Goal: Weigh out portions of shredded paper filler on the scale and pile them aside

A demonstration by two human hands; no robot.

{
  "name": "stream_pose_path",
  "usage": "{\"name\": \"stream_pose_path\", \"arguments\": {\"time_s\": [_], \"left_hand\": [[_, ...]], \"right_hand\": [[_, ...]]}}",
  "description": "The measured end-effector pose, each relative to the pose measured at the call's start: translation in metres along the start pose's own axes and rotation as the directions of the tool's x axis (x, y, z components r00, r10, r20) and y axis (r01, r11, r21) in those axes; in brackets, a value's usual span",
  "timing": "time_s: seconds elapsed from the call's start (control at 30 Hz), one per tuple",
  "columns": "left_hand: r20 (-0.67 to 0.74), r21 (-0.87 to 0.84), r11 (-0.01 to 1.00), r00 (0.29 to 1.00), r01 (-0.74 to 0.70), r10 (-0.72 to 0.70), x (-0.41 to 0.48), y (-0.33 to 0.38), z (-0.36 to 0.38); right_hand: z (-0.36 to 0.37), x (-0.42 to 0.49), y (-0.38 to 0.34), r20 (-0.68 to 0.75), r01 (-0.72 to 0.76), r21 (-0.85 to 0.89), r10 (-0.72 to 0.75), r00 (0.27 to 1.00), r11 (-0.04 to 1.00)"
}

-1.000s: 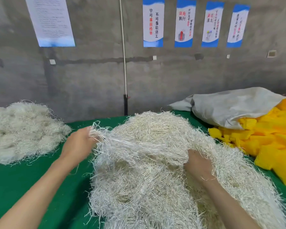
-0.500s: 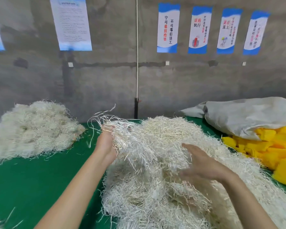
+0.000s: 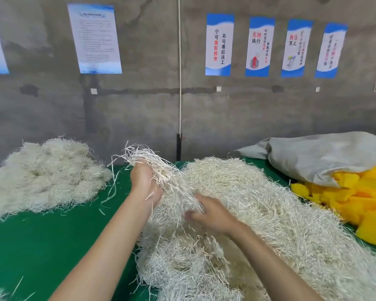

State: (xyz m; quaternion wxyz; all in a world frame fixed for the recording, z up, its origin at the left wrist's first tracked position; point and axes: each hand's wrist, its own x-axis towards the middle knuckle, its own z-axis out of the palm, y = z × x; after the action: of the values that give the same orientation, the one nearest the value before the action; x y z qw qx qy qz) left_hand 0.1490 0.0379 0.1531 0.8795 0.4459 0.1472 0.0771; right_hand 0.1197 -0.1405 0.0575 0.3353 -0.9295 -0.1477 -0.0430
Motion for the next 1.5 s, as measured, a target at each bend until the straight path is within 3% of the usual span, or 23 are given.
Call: {"name": "stream_pose_path", "arguments": {"time_s": [0.1, 0.2, 0.27, 0.4, 0.5, 0.6, 0.7, 0.83, 0.9, 1.07, 1.17, 1.33, 1.5], "left_hand": [[-0.047, 0.029, 0.998, 0.997, -0.058, 0.06, 0.005, 0.014, -0.014], [-0.123, 0.075, 0.997, 0.992, -0.026, 0.036, 0.002, 0.014, -0.032], [-0.161, 0.092, 0.996, 0.987, -0.016, 0.031, 0.006, 0.007, -0.042], [-0.199, 0.085, 0.996, 0.98, -0.009, 0.026, 0.008, -0.001, -0.049], [-0.216, 0.048, 0.999, 0.976, -0.004, 0.014, 0.012, 0.004, -0.058], [-0.285, -0.048, 0.997, 0.957, -0.064, 0.048, 0.025, 0.041, -0.086], [-0.314, 0.105, 0.99, 0.942, -0.093, 0.121, 0.029, 0.067, -0.102], [-0.26, 0.262, 0.965, 0.961, -0.021, 0.092, 0.018, 0.047, -0.082], [-0.222, 0.251, 0.968, 0.972, -0.018, 0.076, 0.016, 0.037, -0.074], [-0.168, 0.177, 0.983, 0.983, -0.044, 0.074, 0.003, 0.03, -0.048], [-0.101, 0.047, 0.998, 0.994, -0.047, 0.052, -0.009, 0.033, -0.029], [0.08, -0.088, 0.994, 0.994, -0.063, 0.07, -0.02, 0.057, -0.024], [0.111, -0.066, 0.993, 0.989, -0.094, 0.101, -0.016, 0.083, -0.045]], "right_hand": [[0.016, 0.004, 0.05, -0.091, -0.076, 0.001, 0.076, 0.993, 0.997], [0.005, 0.01, 0.075, -0.156, -0.073, -0.319, 0.024, 0.987, 0.945], [-0.004, 0.015, 0.084, -0.187, -0.105, -0.389, 0.033, 0.982, 0.915], [-0.011, 0.019, 0.098, -0.258, -0.209, -0.349, 0.121, 0.959, 0.914], [-0.015, 0.014, 0.111, -0.31, -0.243, -0.434, 0.11, 0.944, 0.867], [-0.035, -0.008, 0.143, -0.325, -0.373, -0.486, 0.233, 0.917, 0.79], [-0.05, -0.018, 0.147, -0.244, -0.408, -0.555, 0.327, 0.913, 0.725], [-0.084, -0.01, 0.075, 0.176, -0.272, -0.28, 0.328, 0.928, 0.921], [-0.108, -0.012, 0.04, 0.268, -0.168, -0.244, 0.233, 0.935, 0.955], [-0.096, -0.013, -0.02, 0.024, 0.069, -0.156, -0.066, 0.998, 0.985], [-0.043, 0.004, -0.031, 0.194, 0.191, -0.101, -0.169, 0.966, 0.976], [0.024, 0.008, 0.031, 0.419, 0.083, -0.262, 0.036, 0.907, 0.961], [0.012, -0.002, 0.092, 0.161, -0.094, -0.202, 0.128, 0.979, 0.975]]}}
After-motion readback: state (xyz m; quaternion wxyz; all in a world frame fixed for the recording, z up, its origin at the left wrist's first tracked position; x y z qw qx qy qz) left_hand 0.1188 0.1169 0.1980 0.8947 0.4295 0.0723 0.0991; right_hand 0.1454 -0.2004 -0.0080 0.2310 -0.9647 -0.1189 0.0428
